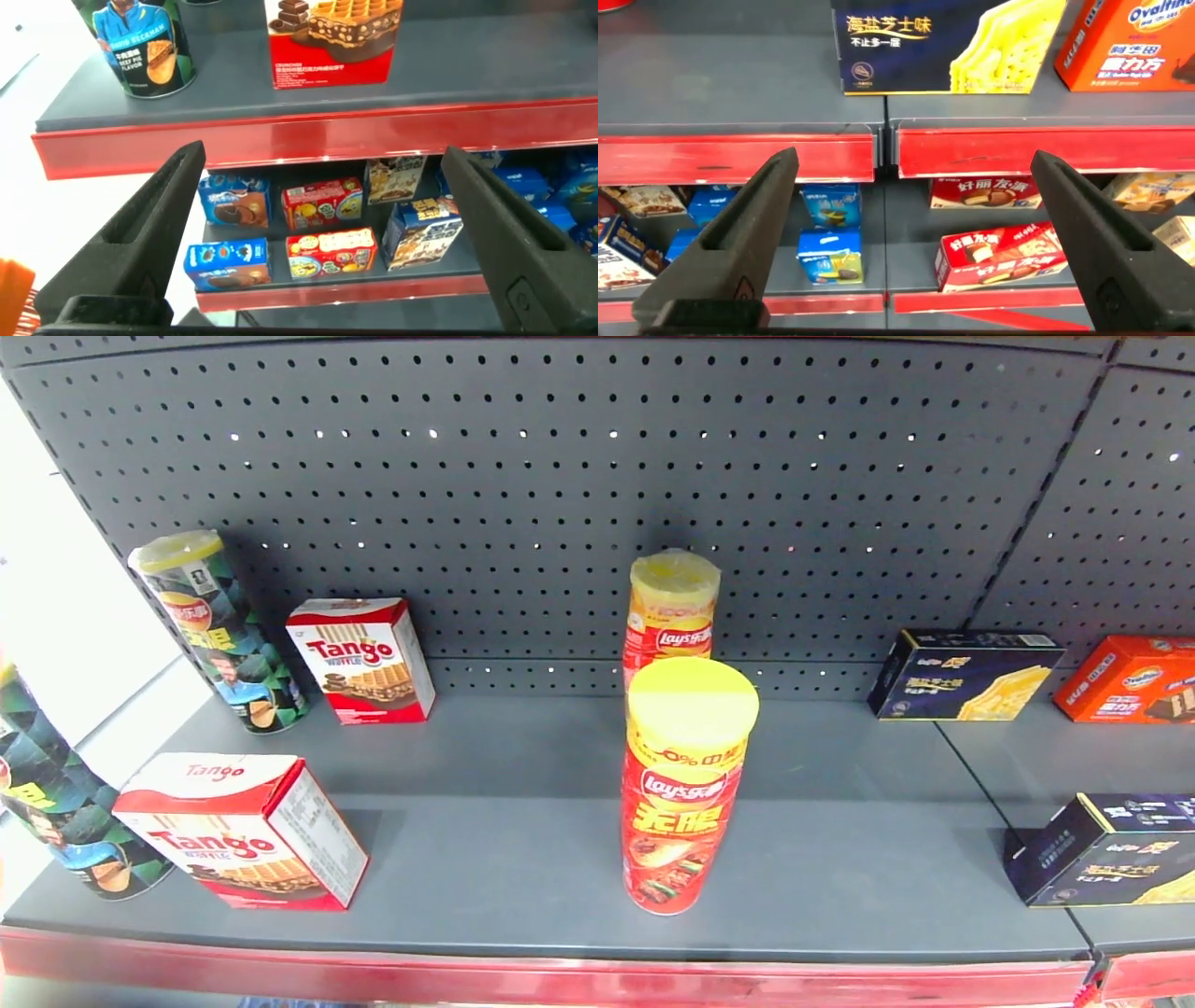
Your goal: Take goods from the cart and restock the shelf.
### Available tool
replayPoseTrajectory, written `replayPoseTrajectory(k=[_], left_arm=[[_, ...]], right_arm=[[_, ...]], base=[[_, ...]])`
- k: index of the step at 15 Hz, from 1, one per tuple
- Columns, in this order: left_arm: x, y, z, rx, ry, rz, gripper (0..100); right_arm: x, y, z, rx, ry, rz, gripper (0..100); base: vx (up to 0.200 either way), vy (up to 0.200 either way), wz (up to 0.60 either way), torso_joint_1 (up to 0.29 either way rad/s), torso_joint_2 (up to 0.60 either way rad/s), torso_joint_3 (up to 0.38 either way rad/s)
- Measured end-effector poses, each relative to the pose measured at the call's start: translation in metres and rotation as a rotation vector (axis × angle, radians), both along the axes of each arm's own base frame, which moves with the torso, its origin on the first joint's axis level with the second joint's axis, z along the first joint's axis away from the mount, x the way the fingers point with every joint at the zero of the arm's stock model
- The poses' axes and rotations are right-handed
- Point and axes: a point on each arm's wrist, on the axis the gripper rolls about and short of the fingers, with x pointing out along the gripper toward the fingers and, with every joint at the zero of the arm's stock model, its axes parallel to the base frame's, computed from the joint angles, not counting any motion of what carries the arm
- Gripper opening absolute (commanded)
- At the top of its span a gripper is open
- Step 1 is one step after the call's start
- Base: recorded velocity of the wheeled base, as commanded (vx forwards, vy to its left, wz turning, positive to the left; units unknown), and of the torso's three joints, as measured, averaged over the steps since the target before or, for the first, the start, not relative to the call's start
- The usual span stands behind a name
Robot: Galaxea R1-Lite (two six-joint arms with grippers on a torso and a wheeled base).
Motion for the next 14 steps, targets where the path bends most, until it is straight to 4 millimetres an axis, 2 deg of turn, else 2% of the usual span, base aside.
replayPoseTrajectory(k=[14], left_arm=[[0.0000,0.0000,0.0000,0.000,0.000,0.001,100]], right_arm=[[0.0000,0.0000,0.0000,0.000,0.000,0.000,100]], base=[[0.000,0.000,0.00,0.000,0.00,0.000]])
